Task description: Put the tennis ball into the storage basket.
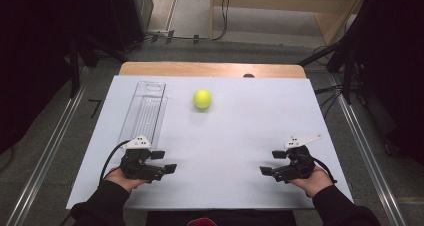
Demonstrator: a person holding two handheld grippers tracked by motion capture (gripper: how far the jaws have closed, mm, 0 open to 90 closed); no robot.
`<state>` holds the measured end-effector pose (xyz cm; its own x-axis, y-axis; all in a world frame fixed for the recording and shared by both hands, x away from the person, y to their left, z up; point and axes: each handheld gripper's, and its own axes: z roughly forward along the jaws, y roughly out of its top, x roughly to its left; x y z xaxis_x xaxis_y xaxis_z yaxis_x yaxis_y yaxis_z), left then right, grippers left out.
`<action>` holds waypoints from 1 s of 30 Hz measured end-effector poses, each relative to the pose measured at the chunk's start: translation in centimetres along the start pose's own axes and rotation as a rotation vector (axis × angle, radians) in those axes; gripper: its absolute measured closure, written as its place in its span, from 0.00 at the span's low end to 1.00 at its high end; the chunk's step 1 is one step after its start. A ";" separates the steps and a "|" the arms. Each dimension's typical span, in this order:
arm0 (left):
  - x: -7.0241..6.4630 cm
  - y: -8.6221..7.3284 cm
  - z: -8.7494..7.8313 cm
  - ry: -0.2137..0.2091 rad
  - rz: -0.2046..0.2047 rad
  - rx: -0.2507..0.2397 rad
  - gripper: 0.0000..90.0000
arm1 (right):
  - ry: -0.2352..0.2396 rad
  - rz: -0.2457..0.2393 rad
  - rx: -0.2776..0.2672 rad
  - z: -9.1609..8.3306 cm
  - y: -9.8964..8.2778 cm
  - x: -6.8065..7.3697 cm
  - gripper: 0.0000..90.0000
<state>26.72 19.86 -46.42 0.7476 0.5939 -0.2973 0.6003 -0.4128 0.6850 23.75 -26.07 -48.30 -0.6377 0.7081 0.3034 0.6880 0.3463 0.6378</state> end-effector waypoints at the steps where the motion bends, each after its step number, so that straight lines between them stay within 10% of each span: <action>1: 0.0 0.0 0.0 0.001 0.000 0.002 0.30 | 0.001 -0.001 -0.003 0.0 0.0 0.1 0.15; 30: 0.4 -0.1 -0.2 -0.001 -0.001 -0.001 0.30 | 0.009 -0.002 0.049 0.8 0.1 0.0 0.16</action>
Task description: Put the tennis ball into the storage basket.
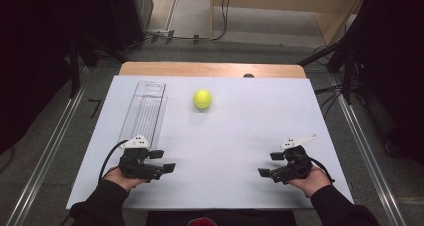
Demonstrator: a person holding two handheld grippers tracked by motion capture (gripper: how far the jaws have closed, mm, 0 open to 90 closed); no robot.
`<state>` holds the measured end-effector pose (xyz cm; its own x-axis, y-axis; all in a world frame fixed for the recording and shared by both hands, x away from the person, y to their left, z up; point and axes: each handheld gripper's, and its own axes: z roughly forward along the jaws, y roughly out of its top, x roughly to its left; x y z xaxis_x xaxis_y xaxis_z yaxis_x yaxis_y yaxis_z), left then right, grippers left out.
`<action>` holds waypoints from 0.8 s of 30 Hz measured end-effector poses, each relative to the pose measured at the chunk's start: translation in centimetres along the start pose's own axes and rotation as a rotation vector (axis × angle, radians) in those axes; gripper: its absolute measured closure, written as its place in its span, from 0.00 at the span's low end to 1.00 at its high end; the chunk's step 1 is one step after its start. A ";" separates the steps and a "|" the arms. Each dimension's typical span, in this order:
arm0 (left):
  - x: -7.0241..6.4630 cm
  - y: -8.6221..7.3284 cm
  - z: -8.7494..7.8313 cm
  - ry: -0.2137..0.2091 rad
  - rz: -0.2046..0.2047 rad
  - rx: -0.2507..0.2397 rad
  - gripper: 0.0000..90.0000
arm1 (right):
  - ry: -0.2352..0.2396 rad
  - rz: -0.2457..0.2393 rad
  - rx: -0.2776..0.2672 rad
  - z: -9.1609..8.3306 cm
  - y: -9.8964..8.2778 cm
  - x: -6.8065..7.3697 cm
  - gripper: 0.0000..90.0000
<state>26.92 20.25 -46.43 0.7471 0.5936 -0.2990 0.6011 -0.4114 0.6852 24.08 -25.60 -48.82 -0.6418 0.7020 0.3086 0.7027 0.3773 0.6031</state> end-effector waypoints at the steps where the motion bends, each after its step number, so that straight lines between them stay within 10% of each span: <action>1: 0.0 0.0 0.0 0.000 0.000 0.000 0.30 | 0.000 0.000 0.000 0.0 0.0 0.0 0.16; 24: -0.5 0.8 -0.1 -0.013 -0.001 -0.030 0.30 | -0.003 -0.008 0.011 0.1 0.0 0.1 0.16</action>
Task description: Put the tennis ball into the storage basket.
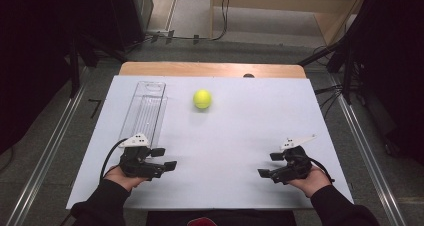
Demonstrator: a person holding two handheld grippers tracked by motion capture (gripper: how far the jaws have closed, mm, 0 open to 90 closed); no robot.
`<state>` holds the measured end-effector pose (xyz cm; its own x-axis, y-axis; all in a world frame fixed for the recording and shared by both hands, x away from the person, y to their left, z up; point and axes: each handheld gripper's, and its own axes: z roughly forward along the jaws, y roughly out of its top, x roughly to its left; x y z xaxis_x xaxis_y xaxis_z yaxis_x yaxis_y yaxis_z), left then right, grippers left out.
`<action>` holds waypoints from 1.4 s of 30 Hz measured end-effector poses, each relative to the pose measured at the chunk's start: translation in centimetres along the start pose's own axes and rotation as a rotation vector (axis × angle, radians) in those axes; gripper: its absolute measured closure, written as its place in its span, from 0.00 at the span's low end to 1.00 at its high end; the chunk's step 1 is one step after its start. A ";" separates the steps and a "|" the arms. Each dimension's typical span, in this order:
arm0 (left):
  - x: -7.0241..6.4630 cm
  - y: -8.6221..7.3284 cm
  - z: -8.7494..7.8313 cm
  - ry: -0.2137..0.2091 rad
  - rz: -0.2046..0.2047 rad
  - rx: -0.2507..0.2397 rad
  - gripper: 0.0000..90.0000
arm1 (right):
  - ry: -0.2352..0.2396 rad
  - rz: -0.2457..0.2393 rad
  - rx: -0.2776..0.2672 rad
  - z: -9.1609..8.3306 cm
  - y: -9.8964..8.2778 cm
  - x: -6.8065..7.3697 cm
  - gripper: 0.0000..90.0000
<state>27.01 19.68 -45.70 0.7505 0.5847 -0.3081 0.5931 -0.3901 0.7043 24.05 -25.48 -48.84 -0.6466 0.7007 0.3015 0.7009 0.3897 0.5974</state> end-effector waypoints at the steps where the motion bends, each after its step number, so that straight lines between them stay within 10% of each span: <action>1: -0.1 0.1 0.0 -0.001 0.005 0.004 0.30 | -0.001 -0.001 0.001 0.0 0.0 0.0 0.16; 22: -1.3 2.8 0.3 -0.019 0.021 0.009 0.03 | 0.005 -0.006 0.007 0.2 0.1 0.0 0.16; 42: -1.5 4.4 1.1 0.031 0.016 0.006 0.03 | 0.003 0.001 -0.005 0.1 0.1 -0.1 0.16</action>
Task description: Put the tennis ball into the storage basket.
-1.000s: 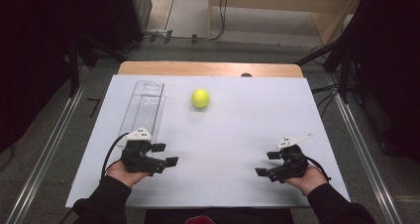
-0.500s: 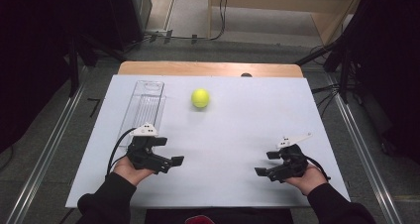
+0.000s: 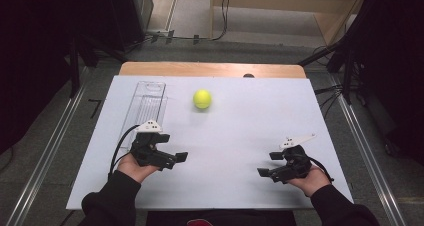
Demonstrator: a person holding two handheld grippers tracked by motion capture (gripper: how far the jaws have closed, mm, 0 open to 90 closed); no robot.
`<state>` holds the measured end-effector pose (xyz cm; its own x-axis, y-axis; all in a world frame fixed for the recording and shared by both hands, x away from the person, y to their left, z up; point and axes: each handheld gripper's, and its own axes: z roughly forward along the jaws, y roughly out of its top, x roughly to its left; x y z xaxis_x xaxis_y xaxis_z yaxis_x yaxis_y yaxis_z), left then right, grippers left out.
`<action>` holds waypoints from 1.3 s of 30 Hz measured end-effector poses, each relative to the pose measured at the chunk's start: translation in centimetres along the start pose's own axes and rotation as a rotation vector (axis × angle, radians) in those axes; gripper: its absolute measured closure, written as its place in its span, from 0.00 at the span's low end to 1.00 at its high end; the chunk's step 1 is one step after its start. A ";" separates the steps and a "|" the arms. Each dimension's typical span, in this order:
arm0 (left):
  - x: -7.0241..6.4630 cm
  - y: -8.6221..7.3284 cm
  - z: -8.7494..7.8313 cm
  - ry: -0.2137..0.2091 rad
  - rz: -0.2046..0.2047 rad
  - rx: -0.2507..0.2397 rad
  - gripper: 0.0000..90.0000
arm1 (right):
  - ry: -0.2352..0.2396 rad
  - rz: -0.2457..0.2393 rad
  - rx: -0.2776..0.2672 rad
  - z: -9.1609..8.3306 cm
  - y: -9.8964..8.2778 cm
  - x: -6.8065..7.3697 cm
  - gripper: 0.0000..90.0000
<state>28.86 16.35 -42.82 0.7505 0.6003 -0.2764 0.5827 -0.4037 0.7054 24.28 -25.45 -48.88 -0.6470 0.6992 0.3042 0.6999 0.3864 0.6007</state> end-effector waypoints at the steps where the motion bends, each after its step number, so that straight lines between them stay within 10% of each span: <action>1: 0.0 0.0 0.0 0.000 0.000 0.000 0.03 | 0.000 0.000 0.000 0.0 0.0 0.0 0.16; 39: 1.4 3.8 2.7 0.074 0.005 0.036 0.03 | -0.003 -0.003 -0.006 0.0 0.1 -0.1 0.16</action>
<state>32.97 13.84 -42.28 0.7289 0.6473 -0.2228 0.5910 -0.4308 0.6820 24.45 -25.48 -48.81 -0.6481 0.7000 0.2999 0.6963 0.3852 0.6057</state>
